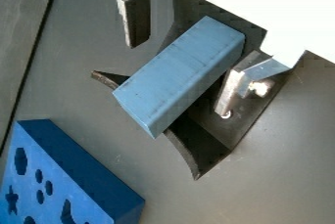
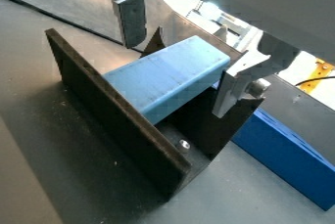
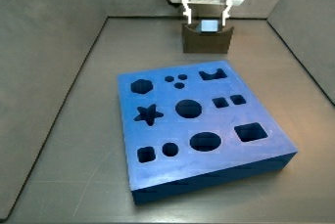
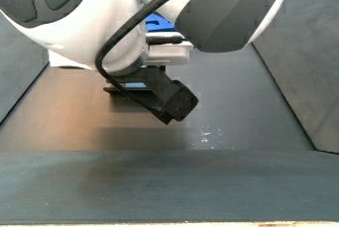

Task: Pick up the rectangle object. Move up. Place the rectangle object on the fixture. Regrasp the rectangle object. Move to above the board. Insert the rectangle object.
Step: Regrasp the rectangle object.

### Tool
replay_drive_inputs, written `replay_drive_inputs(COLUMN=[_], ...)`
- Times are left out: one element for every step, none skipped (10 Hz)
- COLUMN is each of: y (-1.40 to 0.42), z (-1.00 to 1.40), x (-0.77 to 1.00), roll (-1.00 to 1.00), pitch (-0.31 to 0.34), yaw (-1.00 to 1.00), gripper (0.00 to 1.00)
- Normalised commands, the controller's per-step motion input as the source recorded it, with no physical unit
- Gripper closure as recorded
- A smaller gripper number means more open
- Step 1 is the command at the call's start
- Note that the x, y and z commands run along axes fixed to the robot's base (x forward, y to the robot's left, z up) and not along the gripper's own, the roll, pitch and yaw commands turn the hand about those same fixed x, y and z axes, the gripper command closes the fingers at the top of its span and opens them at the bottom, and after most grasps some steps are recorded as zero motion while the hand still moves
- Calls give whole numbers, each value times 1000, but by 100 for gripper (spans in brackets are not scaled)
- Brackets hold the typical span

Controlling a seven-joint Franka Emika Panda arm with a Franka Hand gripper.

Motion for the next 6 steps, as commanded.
replay_drive_inputs(y=[4,1,-4,-5,-3,-3], z=[1000,1000,1000,1000,930,702], x=[-4,-23,-29,-40,-42,-39], roll=[-78,-31,13,45,58,78], pitch=[-18,4,21,59,78,107], yaw=[51,54,51,45,39,24], gripper=[0,0,0,0,0,0])
